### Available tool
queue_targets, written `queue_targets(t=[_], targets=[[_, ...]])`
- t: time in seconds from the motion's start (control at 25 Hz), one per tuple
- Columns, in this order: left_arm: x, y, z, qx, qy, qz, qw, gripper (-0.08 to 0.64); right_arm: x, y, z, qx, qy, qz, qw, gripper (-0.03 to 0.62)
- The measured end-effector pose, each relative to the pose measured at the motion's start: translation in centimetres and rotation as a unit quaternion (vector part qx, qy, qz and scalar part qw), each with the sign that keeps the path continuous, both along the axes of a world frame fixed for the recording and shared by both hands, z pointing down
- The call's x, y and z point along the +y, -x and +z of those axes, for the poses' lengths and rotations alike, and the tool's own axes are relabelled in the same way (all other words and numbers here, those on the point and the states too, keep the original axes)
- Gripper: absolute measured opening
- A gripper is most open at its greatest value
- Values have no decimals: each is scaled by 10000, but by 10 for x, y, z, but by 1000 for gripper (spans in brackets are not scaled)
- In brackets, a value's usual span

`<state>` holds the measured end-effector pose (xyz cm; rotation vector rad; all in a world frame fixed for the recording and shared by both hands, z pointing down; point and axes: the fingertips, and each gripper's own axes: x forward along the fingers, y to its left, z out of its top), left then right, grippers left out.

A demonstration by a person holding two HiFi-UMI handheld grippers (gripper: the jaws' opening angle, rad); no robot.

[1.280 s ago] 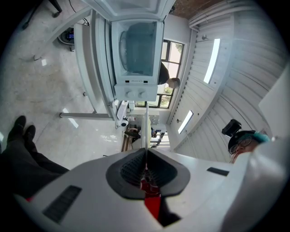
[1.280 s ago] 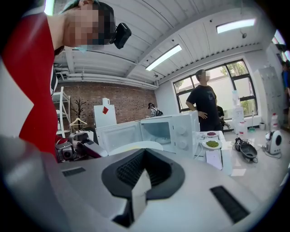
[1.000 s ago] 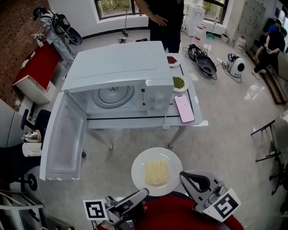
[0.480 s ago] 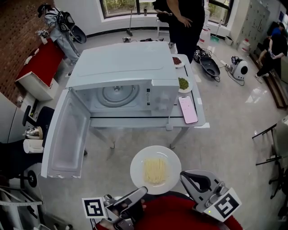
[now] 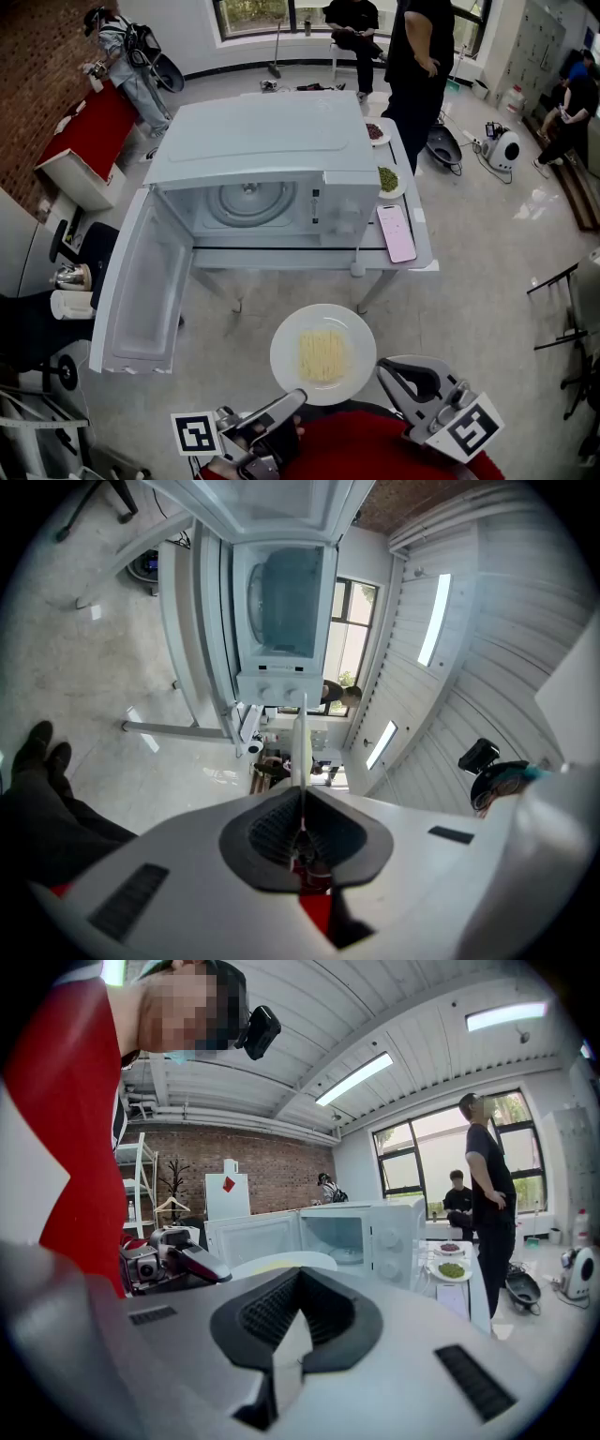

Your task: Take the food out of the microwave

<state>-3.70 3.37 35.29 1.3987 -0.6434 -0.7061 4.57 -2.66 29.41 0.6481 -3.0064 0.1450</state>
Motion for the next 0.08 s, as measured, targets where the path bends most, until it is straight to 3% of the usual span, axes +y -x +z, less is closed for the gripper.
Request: queue_targets(t=[0.08], targets=[[-1,2,0,15,8,-28,10000,18,0,1,0,0,-5,-10,10000,9]])
